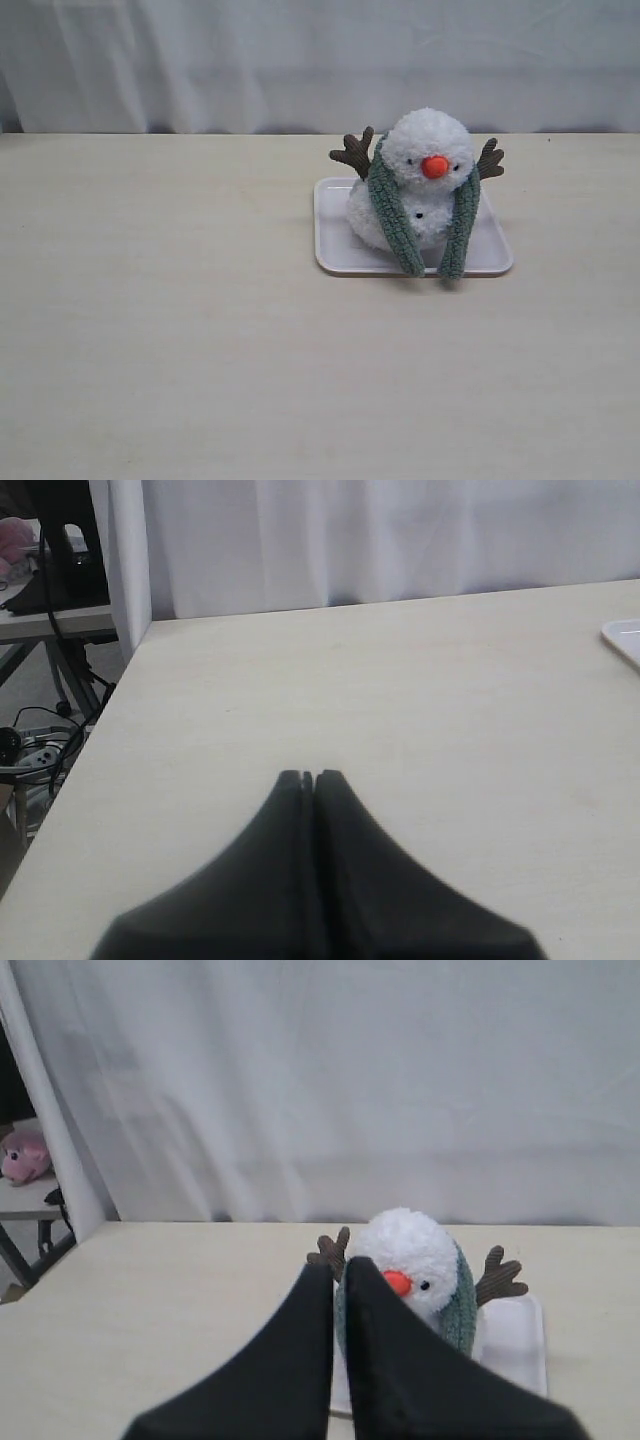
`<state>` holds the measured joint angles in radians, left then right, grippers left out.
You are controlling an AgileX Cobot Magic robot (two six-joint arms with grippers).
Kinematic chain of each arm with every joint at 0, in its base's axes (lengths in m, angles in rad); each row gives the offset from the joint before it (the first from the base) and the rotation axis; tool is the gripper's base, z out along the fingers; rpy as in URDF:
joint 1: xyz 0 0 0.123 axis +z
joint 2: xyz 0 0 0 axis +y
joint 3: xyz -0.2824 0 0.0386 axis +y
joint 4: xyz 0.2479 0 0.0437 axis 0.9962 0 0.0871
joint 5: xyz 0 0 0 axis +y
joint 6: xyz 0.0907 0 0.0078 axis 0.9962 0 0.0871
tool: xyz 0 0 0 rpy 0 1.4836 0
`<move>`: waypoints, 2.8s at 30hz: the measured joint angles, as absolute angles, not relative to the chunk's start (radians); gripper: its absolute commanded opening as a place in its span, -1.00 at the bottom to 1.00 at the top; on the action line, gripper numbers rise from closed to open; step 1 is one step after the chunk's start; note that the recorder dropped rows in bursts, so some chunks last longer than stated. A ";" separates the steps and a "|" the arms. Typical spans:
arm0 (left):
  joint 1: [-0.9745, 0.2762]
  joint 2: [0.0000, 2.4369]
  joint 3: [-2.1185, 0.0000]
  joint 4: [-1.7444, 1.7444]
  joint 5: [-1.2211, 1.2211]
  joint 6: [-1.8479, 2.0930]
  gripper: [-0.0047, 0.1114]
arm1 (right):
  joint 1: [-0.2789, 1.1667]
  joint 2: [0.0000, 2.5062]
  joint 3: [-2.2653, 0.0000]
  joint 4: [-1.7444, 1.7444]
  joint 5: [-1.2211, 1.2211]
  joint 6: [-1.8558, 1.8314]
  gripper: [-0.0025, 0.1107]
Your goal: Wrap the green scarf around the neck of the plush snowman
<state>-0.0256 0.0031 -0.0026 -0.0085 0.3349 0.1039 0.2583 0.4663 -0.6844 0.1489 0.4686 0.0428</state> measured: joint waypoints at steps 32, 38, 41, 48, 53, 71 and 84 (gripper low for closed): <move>-0.026 0.003 -0.003 -0.009 0.335 0.104 -0.92 | 0.258 0.017 -0.634 0.149 0.473 0.043 -0.88; -0.026 0.003 -0.003 -0.009 0.335 0.104 -0.92 | 0.258 0.006 -0.598 0.149 0.475 0.043 -0.88; -0.026 0.003 -0.003 -0.009 0.335 0.104 -0.92 | 0.258 0.006 -0.598 0.149 0.476 0.043 -0.88; -0.026 0.003 -0.003 -0.009 0.335 0.104 -0.92 | 0.256 0.006 -0.598 0.149 0.476 0.043 -0.88; -0.026 0.003 -0.003 -0.009 0.335 0.104 -0.92 | 0.213 0.006 -0.598 0.132 0.476 0.043 -0.88; -0.026 0.003 -0.003 -0.009 0.335 0.104 -0.92 | 0.040 0.006 -0.491 -0.031 0.218 0.093 -0.88; -0.026 0.003 -0.003 -0.009 0.335 0.104 -0.92 | 0.037 0.004 -0.254 -0.217 0.092 0.201 -0.88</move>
<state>-0.0256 0.0031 -0.0026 -0.0085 0.3349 0.1039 0.0373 0.0037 -0.2541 -0.2170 0.0916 0.2014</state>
